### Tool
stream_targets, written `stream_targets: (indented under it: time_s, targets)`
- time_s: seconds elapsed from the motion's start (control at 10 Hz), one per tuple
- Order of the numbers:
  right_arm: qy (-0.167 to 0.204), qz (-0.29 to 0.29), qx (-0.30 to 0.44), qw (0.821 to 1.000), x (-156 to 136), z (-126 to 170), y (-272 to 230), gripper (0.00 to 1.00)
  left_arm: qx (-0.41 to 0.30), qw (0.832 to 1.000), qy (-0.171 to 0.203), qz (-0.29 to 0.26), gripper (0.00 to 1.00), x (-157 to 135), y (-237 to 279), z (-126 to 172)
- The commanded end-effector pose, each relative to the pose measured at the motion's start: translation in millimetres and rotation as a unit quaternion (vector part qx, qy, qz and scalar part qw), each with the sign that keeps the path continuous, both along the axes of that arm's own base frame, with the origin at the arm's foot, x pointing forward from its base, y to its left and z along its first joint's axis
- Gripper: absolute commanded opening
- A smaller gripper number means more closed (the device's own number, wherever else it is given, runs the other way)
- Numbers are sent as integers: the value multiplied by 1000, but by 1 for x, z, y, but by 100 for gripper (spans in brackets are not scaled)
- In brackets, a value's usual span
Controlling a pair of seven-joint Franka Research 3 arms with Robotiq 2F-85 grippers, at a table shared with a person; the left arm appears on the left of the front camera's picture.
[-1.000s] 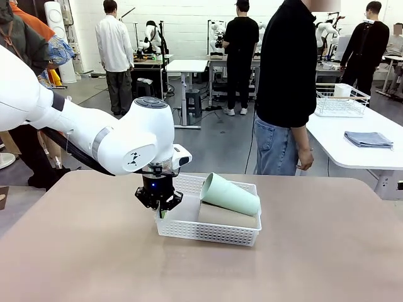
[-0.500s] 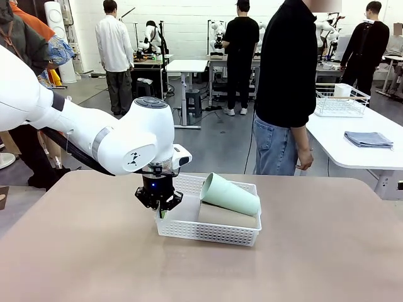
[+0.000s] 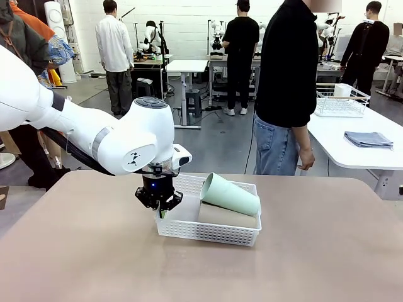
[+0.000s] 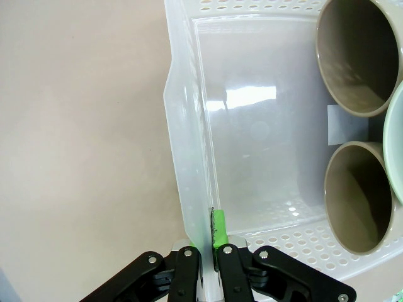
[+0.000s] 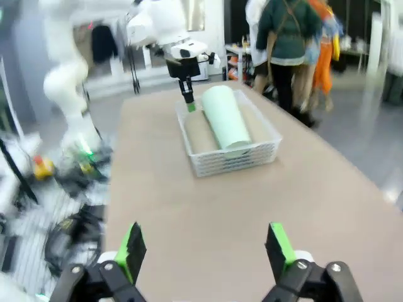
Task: Clean and organize the cups into the basket.
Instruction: Move the Organizing basket back to the left side of the table.
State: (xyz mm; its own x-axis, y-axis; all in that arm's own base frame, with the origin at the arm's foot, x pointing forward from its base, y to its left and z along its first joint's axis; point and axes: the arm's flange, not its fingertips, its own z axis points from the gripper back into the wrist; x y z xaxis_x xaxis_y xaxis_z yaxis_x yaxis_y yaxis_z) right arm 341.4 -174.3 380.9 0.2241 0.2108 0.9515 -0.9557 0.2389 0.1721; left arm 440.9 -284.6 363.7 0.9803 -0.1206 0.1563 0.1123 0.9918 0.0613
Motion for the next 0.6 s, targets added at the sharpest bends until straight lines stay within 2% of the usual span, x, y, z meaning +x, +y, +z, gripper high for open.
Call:
stream_targets:
  time_s: [0.0, 0.1, 0.2, 0.3, 0.5]
  targets:
    - [194, -38, 83, 977, -3, 7, -7, 100, 6, 1000, -6, -3, 0, -1, -2, 1]
    - [236, -49, 94, 966, -7, 8, -6, 100, 6, 1000, -6, -3, 0, -1, -2, 1]
    - [261, -44, 98, 959, -14, 12, -3, 100, 6, 1000, -6, -3, 0, -1, -2, 1]
    - [156, -15, 63, 986, -8, -6, -2, 100, 6, 1000, -6, -3, 0, -1, -2, 1]
    - [156, -15, 63, 986, -8, -6, -2, 100, 6, 1000, -6, -3, 0, -1, -2, 1]
